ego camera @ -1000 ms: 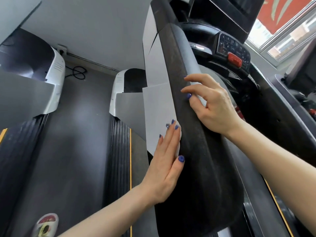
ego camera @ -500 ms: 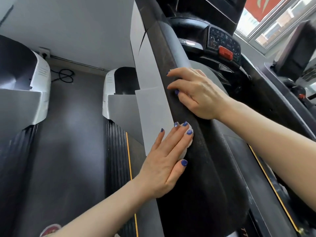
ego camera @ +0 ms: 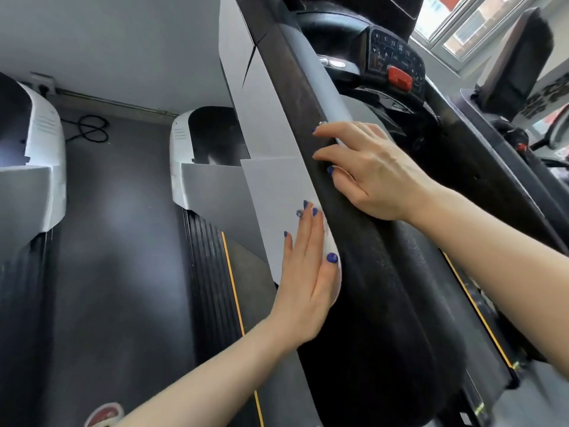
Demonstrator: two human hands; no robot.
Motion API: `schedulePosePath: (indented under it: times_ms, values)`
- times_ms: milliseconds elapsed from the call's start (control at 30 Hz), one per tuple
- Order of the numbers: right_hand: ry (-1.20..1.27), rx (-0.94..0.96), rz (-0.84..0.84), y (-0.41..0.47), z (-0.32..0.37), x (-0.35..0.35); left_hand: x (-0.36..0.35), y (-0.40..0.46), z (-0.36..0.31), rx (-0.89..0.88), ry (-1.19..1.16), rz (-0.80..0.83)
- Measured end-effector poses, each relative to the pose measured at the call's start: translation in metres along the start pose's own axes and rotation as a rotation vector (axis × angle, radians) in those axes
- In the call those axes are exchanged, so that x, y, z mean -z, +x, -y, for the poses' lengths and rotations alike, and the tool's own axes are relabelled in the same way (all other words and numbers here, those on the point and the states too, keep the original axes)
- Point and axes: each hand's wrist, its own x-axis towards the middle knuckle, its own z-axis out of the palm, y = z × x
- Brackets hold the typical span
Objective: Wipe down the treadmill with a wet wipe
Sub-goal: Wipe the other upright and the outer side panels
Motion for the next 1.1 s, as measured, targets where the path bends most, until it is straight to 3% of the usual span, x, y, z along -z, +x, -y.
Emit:
schedulePosePath:
  times_ms: [133, 367, 633, 833, 1000, 1100]
  values:
    - [0.011, 0.011, 0.053, 0.018, 0.008, -0.006, -0.001, 0.012, -0.004, 0.015, -0.023, -0.032]
    - [0.080, -0.029, -0.004, 0.022, 0.009, -0.008, -0.012, -0.015, 0.000, -0.002, -0.050, -0.007]
    - [0.060, 0.092, 0.061, 0.024, 0.009, -0.012, -0.012, -0.020, 0.035, 0.160, -0.096, -0.071]
    - [0.052, 0.135, 0.086, 0.027, 0.009, -0.011, -0.020, -0.026, 0.023, 0.103, -0.132, -0.047]
    - [0.064, 0.142, 0.068, 0.026, 0.008, -0.013, -0.015, -0.017, 0.054, 0.357, -0.161, -0.096]
    - [0.074, 0.132, 0.058, 0.027, 0.008, -0.012, -0.014, -0.009, 0.051, 0.375, -0.189, -0.110]
